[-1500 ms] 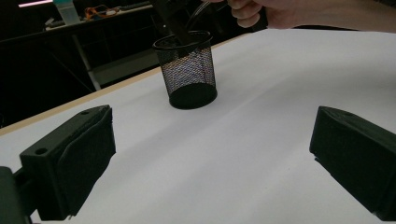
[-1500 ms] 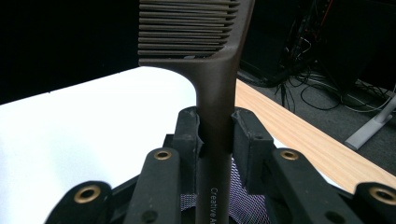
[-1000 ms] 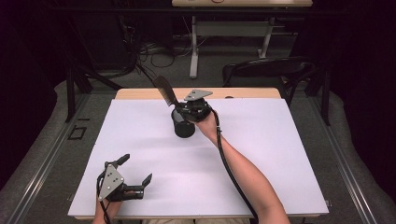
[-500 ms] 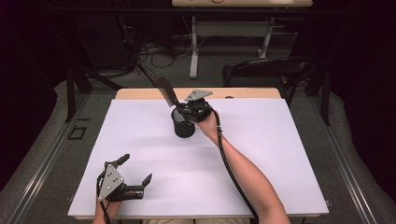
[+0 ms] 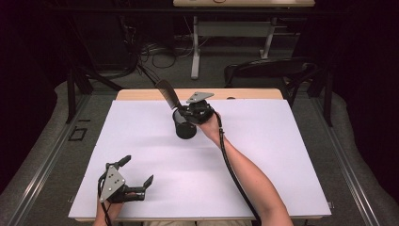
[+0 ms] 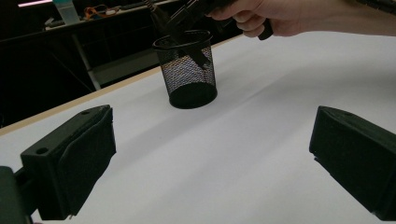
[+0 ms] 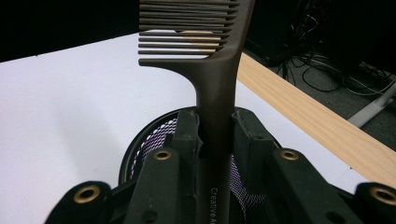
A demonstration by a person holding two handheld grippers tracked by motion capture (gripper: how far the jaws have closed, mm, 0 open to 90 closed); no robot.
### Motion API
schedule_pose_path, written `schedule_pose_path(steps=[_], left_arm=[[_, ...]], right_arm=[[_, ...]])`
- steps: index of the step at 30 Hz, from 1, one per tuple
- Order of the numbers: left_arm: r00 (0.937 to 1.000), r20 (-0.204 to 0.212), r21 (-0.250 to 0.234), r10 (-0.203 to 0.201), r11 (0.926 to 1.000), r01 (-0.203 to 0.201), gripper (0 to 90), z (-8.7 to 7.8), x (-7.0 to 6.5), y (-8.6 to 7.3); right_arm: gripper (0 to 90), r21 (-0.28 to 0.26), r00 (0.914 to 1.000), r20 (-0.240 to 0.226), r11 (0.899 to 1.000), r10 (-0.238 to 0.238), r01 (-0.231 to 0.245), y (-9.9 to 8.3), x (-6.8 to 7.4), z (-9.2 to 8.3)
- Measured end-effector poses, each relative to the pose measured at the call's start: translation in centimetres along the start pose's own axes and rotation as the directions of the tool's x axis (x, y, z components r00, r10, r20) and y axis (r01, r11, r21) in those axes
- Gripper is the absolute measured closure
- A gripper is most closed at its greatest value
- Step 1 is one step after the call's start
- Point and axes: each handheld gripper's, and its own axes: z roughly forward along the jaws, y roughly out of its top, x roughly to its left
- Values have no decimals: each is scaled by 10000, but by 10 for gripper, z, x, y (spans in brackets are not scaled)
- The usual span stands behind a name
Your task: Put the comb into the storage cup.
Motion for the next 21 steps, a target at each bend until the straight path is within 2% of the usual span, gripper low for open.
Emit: schedule_pose_path(steps=[21], left_arm=[[10000,-10,-11,4,10000,-4,5,0,0,0]], right_arm=[[715,202,10000,-48,9998,-23,24,-2,1,1]])
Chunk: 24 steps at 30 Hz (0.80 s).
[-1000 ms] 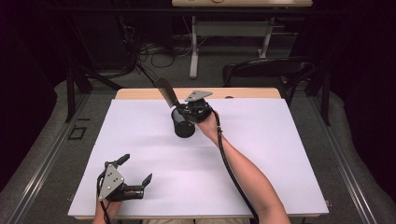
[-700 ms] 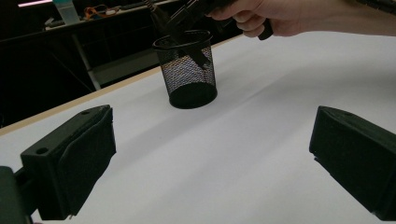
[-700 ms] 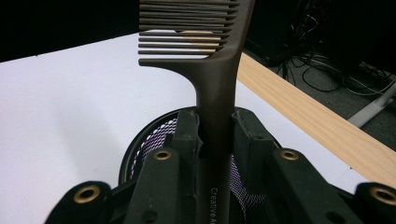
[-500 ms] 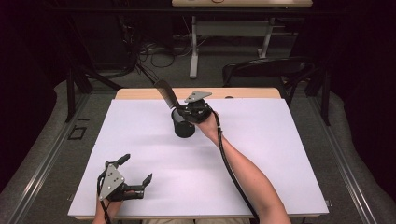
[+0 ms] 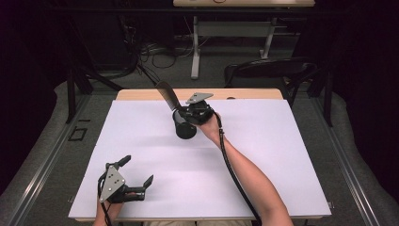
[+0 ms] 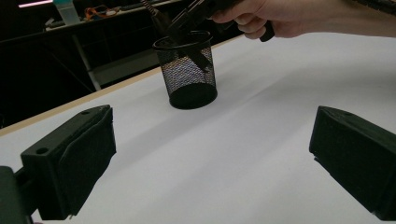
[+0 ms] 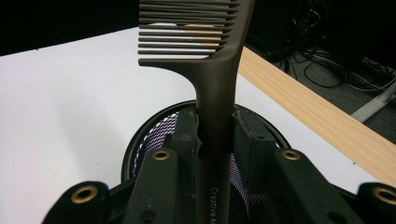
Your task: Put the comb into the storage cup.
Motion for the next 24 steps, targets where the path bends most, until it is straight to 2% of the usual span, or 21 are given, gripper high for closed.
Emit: schedule_pose_path(steps=[1,3,7,18,24], left_arm=[[10000,-2,3,3,10000,-3,5,0,0,0],[10000,3,-12,4,10000,-4,5,0,0,0],[10000,-9,-6,18,10000,-18,5,-1,0,0],[10000,31,26,57,10000,-57,6,1,-1,0],[10000,38,36,61,10000,-61,6,2,-1,0]], right_arm=[[698,12,10000,32,10000,18,-18,0,0,0],[587,52,9999,48,9999,158,-158,0,0,-1],[427,191,9996,86,9995,256,-258,1,0,-7],[166,478,9979,-528,9982,382,-357,3,-2,-29],[106,557,9958,-817,9978,412,-367,0,-2,-44]])
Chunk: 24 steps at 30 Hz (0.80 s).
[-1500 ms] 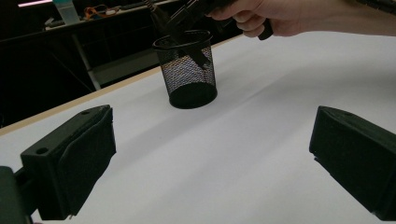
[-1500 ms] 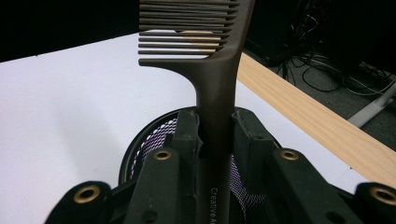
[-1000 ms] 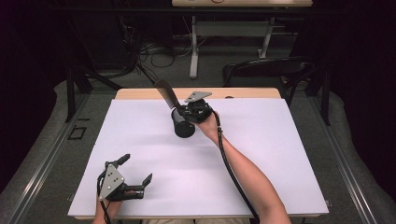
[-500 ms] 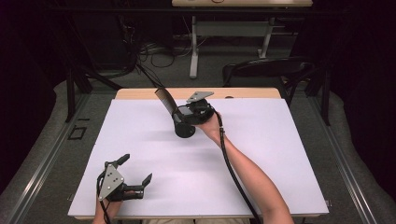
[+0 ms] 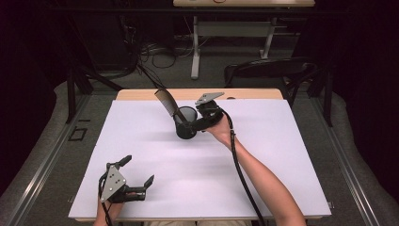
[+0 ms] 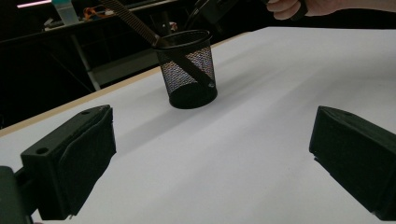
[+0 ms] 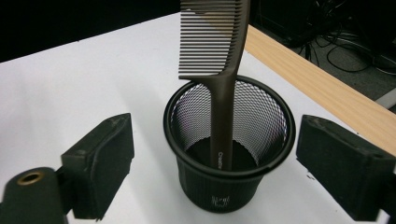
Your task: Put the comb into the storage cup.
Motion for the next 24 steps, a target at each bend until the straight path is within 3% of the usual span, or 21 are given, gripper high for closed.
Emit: schedule_pose_path(steps=[10,24], left_arm=[[10000,7,36,24,10000,-24,6,2,1,0],[10000,8,85,21,10000,-21,5,2,-1,-1]], right_arm=[[36,175,9998,-182,9998,66,-62,-13,-2,-21],[12,421,9996,-289,9991,81,-69,-30,-3,-49]])
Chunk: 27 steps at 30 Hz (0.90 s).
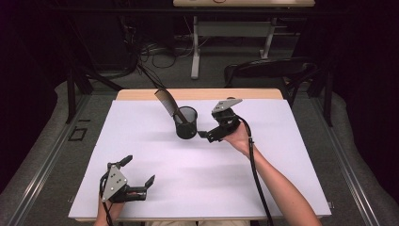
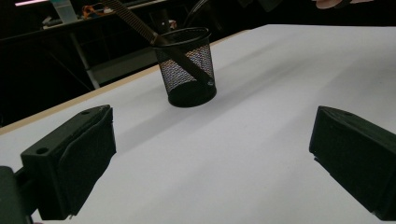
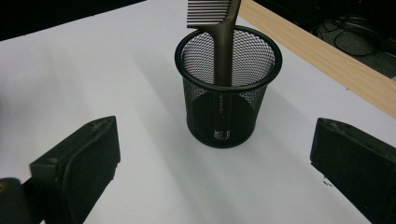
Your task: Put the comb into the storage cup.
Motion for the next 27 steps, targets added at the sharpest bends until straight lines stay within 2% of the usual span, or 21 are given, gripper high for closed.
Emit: schedule_pose_path(steps=[10,20,27], left_arm=[[10000,-17,-29,15,10000,-15,6,-1,0,0],[10000,-26,-36,-16,10000,16,6,-3,1,-1],[10000,12,-32,10,10000,-10,7,-1,-1,0]], right_arm=[[1,141,9998,-165,9999,56,-54,-15,2,-11],[0,712,9998,-192,9975,40,-26,-33,6,-21],[0,637,9999,-128,9979,99,-91,-45,9,-33]])
